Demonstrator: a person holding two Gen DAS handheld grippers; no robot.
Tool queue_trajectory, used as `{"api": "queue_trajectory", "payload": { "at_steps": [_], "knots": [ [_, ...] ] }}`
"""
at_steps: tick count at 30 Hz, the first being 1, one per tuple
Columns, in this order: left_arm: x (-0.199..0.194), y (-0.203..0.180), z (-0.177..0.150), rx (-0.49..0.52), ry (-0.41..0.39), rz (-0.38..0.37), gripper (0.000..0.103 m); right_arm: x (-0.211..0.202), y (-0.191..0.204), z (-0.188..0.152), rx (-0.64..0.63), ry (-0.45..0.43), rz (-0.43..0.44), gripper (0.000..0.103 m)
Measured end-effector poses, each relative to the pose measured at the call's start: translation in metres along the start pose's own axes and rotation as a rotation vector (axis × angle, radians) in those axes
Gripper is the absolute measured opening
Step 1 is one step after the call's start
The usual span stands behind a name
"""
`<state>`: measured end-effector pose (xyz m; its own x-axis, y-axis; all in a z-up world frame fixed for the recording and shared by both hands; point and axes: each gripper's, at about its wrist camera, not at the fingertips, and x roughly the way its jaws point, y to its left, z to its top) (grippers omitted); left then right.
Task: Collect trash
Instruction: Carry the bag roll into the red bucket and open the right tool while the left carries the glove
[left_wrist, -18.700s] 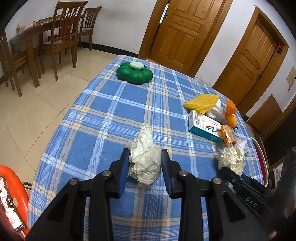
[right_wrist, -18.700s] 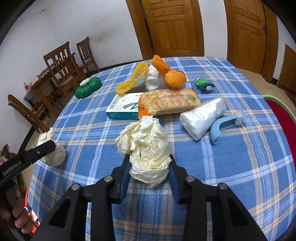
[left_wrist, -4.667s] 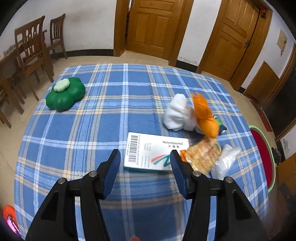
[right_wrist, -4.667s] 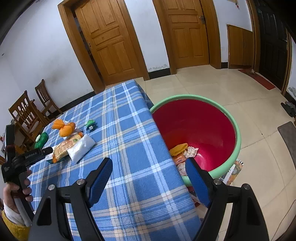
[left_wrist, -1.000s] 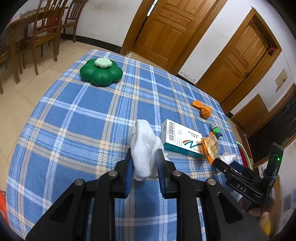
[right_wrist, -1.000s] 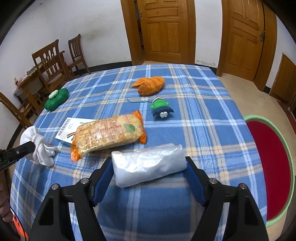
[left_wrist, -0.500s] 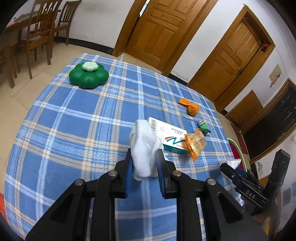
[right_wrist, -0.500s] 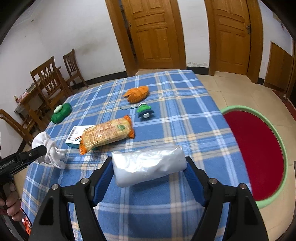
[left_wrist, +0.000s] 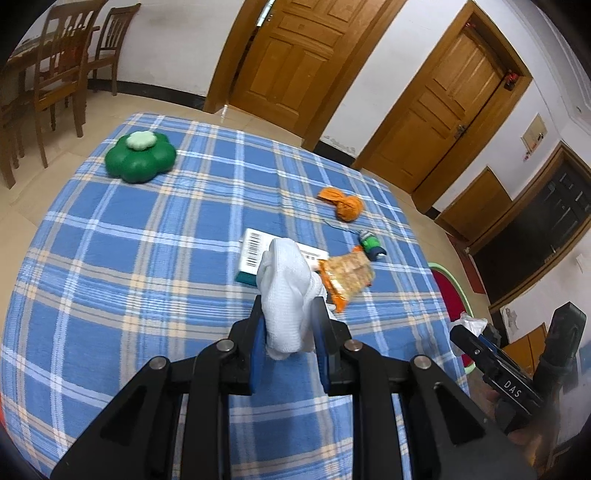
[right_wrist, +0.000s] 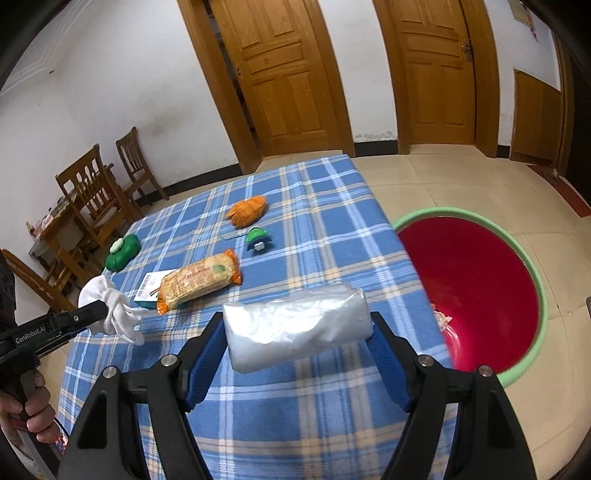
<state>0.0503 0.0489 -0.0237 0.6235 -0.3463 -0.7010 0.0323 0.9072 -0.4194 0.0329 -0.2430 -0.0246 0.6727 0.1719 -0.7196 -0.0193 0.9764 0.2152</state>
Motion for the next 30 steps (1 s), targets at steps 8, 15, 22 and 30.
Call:
{"api": "queue_trajectory", "payload": {
  "at_steps": [8, 15, 22, 30],
  "knots": [
    [0.008, -0.024, -0.002, 0.031, 0.033, -0.029, 0.023, -0.018, -0.026, -0.001, 0.057, -0.033, -0.013, 0.077],
    [0.014, -0.051, -0.003, 0.079, 0.052, -0.051, 0.023, -0.028, -0.05, -0.003, 0.11, -0.055, -0.026, 0.077],
    [0.025, -0.083, -0.002, 0.15, 0.071, -0.073, 0.023, -0.035, -0.077, -0.004, 0.164, -0.075, -0.062, 0.077],
    [0.048, -0.122, -0.001, 0.227, 0.111, -0.111, 0.023, -0.036, -0.119, -0.006, 0.243, -0.082, -0.126, 0.077]
  ]
}}
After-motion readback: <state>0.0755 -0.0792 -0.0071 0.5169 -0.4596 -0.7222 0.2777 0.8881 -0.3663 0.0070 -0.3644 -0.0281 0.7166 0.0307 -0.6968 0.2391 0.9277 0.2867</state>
